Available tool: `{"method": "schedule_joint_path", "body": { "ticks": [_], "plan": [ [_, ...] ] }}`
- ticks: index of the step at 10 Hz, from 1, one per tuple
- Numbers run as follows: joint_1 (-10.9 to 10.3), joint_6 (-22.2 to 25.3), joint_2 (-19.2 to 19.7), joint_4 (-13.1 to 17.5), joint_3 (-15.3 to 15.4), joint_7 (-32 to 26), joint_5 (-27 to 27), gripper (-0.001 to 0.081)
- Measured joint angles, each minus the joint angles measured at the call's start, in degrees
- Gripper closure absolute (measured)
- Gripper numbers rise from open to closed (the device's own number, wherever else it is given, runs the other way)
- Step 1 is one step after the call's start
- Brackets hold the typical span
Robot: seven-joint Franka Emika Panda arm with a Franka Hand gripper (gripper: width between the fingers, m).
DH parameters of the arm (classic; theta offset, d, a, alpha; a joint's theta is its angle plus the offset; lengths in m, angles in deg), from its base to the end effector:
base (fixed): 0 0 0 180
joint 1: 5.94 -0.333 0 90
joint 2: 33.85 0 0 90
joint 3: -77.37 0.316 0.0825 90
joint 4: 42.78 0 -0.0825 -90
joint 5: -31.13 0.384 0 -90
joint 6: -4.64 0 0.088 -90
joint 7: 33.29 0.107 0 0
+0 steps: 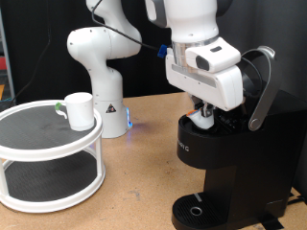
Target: Make a cup of coffee with the keurig machine
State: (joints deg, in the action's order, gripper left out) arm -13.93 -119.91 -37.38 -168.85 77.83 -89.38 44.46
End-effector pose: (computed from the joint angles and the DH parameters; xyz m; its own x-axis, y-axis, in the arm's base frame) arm 0.5163 0.0856 0.4135 0.5408 0.8231 0.1733 0.8409 -0.5337 -0.0897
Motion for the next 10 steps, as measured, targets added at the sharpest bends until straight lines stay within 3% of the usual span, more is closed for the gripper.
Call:
{"method": "schedule_joint_path", "body": {
  "ticks": [6,8,9,10],
  "plan": [
    [0.08,1.66,1.61,1.31,-0.21,0.11,-0.19,0.0680],
    [0.05,1.46,2.38,1.02,-0.15,-0.49,-0.18,0.0284],
    [0.04,1.21,2.37,0.82,-0.12,-0.84,-0.08,0.0284],
    [0.04,0.83,2.37,0.73,-0.12,-1.08,0.19,0.0109]
  ]
}}
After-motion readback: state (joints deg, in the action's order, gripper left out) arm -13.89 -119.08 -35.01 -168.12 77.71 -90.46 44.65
